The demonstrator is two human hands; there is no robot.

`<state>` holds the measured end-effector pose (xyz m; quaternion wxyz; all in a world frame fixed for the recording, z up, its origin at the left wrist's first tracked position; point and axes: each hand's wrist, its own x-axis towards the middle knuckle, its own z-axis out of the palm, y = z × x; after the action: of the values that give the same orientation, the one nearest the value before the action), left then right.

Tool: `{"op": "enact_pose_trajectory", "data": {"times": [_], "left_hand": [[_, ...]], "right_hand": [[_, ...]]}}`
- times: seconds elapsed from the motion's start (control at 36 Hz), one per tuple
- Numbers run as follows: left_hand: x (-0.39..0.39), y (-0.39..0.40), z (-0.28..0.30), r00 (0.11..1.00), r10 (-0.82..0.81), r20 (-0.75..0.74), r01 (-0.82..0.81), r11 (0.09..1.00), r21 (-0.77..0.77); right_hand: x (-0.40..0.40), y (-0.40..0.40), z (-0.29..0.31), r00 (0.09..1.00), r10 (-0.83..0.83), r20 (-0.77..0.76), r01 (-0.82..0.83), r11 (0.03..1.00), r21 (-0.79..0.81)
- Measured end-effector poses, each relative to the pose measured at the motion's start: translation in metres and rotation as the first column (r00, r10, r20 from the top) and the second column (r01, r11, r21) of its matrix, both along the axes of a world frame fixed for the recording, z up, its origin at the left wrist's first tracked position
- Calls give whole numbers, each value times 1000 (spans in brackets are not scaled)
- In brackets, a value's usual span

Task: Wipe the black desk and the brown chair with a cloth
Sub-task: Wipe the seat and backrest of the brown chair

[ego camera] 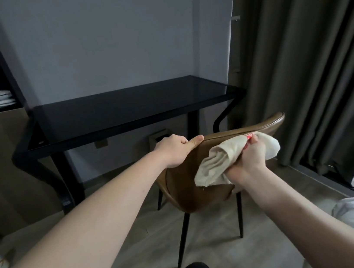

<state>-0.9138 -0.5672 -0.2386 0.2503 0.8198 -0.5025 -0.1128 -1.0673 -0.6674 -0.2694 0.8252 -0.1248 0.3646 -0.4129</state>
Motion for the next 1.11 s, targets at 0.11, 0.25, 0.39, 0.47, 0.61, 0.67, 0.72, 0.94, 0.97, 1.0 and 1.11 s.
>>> {"op": "enact_pose_trajectory", "data": {"times": [0.11, 0.25, 0.39, 0.47, 0.61, 0.67, 0.72, 0.94, 0.97, 1.0, 1.11], "left_hand": [[3, -3, -5, 1000, 4, 24, -4, 1000, -21], [6, -6, -9, 999, 18, 28, -17, 999, -33], [11, -13, -14, 999, 20, 32, -18, 998, -58], [14, -14, -18, 999, 21, 29, -19, 997, -72], [15, -15, -16, 1000, 12, 16, -11, 998, -63], [14, -14, -14, 1000, 8, 16, -7, 998, -63], [11, -13, -12, 1000, 4, 9, -3, 998, -63], [0, -7, -9, 1000, 9, -23, -10, 999, -48], [-2, -7, -9, 999, 17, -33, -18, 999, -48], [-3, -6, -9, 999, 24, -45, -26, 999, -44], [-6, -1, -2, 995, 38, -88, -37, 999, 13]], "right_hand": [[12, 5, -20, 988, -55, -141, 59, 998, 22], [37, 12, -77, 962, -64, -267, 74, 997, 29], [60, -13, -203, 931, 13, -365, 54, 983, 173], [67, -11, -224, 971, 36, -236, 29, 963, 269], [59, -9, -193, 966, 39, -257, 41, 953, 299], [48, -16, -181, 969, 78, -233, -8, 957, 289], [37, -28, -168, 966, 67, -251, 3, 963, 268], [-15, -74, -75, 962, -60, -265, 50, 998, -44], [-21, -78, -59, 968, -59, -244, 45, 997, -62], [-27, -80, -43, 974, -48, -222, 29, 996, -90], [-47, -78, 4, 985, -42, -166, 7, 979, -205]]}}
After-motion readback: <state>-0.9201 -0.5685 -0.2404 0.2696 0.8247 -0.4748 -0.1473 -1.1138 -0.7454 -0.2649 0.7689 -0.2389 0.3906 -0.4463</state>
